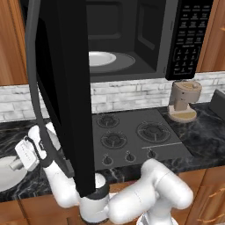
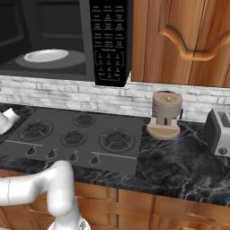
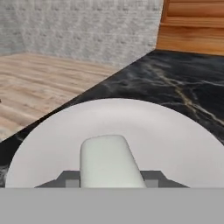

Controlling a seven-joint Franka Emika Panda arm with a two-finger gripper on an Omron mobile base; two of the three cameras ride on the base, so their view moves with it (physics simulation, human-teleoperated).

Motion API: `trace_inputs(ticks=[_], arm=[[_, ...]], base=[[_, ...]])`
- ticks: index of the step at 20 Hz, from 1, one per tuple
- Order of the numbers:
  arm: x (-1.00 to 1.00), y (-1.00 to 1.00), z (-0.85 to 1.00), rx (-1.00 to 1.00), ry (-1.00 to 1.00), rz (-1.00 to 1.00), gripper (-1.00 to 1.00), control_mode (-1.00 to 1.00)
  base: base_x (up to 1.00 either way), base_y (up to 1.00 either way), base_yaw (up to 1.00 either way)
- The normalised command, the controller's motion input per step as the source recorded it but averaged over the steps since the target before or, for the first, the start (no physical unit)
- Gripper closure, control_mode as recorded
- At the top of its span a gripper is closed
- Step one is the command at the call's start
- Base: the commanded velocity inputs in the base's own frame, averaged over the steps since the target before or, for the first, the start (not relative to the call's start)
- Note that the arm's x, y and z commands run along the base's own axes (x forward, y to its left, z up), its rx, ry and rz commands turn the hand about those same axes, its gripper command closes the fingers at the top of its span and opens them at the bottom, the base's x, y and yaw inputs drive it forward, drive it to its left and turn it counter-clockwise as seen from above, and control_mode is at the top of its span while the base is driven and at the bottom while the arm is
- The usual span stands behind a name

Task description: Pick the marshmallow from the counter and place it in the microwave. Then turn on the microwave.

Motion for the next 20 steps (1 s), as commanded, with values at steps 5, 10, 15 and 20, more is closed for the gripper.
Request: trace_inputs(ticks=[5, 10, 15, 20], arm=[[-0.78, -0.62, 0.36, 0.14, -0.01, 0.00, 1.00, -1.00], [-0.72, -0.66, 0.58, 0.14, -0.03, -0.01, 1.00, -1.00], [-0.63, -0.67, 0.83, 0.13, 0.00, -0.05, 1.00, -1.00], [-0.56, -0.64, 0.72, 0.08, -0.02, -0.11, 1.00, -1.00]], base=[[0.00, 0.00, 0.00], [0.00, 0.00, 0.00], [0.00, 0.00, 0.00], [0.00, 0.00, 0.00]])
